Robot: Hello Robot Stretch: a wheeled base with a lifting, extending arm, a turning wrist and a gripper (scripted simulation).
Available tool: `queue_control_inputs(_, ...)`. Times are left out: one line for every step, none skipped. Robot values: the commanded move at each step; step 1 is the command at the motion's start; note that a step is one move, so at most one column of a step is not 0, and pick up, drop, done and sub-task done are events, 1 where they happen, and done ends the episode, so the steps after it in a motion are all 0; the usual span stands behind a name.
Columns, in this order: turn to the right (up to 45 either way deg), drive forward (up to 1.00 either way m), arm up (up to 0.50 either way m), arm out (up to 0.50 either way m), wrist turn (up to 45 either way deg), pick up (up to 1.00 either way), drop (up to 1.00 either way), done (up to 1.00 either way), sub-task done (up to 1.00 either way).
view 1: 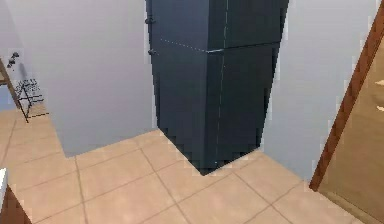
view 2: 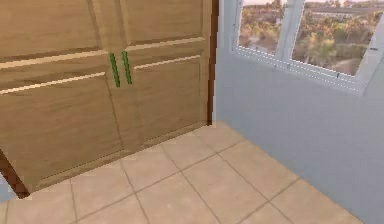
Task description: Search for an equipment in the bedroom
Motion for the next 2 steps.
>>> queue_control_inputs(45.0,0.00,0.00,0.00,0.0,0.00,0.00,0.00,0.00)
queue_control_inputs(45.0,0.00,0.00,0.00,0.0,0.00,0.00,0.00,0.00)
